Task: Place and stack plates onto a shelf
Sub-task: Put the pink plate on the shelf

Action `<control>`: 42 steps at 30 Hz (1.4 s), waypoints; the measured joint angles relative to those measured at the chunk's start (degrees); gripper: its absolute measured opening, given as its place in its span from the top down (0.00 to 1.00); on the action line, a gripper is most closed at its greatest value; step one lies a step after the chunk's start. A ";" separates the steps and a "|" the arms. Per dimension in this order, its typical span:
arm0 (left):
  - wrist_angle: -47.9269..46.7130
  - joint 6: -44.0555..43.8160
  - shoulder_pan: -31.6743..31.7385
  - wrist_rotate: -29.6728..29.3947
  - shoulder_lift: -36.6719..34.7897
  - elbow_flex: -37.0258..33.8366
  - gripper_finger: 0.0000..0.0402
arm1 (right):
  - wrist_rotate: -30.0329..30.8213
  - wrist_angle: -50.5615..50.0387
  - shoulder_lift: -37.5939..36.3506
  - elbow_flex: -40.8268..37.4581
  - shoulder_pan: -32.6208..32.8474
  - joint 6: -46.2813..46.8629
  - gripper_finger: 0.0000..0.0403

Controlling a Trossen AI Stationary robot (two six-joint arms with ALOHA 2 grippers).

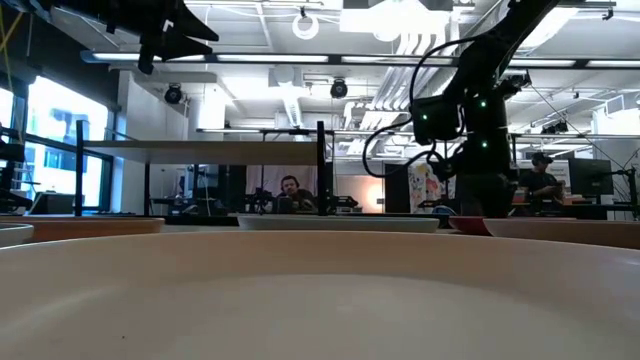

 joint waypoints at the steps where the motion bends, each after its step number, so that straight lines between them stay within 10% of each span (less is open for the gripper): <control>1: 0.00 0.00 0.00 0.00 0.00 0.00 0.69 | 0.00 -0.02 0.00 0.00 0.00 0.00 0.84; 18: -0.02 -0.02 0.00 0.00 0.00 0.00 0.69 | -0.09 -6.23 -1.98 0.04 0.04 2.54 1.00; 42: -1.92 -1.42 0.00 0.00 0.02 0.00 0.69 | -0.63 -11.44 -27.63 0.07 0.02 4.12 1.00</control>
